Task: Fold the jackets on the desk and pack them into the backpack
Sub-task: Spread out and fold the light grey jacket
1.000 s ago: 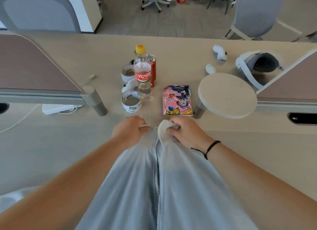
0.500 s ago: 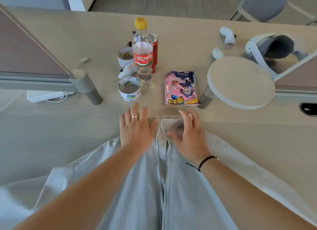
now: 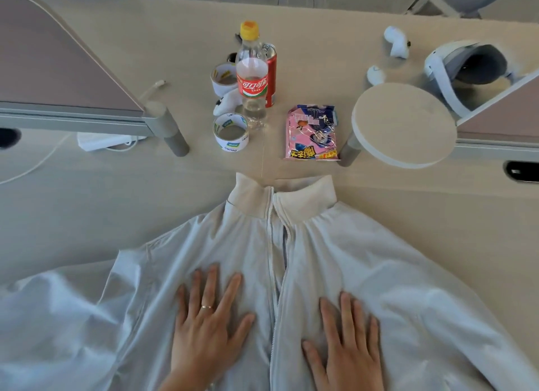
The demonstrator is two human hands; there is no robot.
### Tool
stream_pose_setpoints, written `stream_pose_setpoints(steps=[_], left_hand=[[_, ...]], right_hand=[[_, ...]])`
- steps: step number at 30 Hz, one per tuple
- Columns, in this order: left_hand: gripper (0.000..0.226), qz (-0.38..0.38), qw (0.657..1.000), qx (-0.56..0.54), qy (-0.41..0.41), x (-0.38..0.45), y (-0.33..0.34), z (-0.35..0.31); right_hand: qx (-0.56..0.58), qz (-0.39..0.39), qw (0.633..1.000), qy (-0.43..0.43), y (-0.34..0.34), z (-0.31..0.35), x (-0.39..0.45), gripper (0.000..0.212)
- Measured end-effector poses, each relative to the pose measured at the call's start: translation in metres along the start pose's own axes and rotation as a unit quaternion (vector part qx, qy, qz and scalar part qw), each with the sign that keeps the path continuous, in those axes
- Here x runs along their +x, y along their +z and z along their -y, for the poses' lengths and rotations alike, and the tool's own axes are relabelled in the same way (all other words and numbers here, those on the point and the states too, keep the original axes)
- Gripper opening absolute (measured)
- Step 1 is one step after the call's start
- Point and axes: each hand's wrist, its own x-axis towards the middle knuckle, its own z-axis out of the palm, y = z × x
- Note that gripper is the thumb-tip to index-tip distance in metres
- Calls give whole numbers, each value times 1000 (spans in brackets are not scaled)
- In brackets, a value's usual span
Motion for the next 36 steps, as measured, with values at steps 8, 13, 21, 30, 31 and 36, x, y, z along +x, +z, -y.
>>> stream_pose_setpoints(steps=[8,13,21,30,31,36], left_hand=[[83,14,1000,16,-3,30,-11,20],[80,7,999,31,3,75,-28,43],[74,-8,999,32,27,156,-50,62],[65,15,998,-18,60,119,-47,70],[64,8,998,-31,59,100,-46,73],[68,-1,997,-79,13,-1,-35,88]], right_hand=[[-16,11,1000,0,-1,32,24,82],[-10,30,999,-9,-6,54,65,78],[-11,2,1000,7,-16,75,147,77],[19,77,996,41,-25,82,114,74],[37,84,994,53,-29,87,95,73],[108,108,985,78,-35,103,-19,76]])
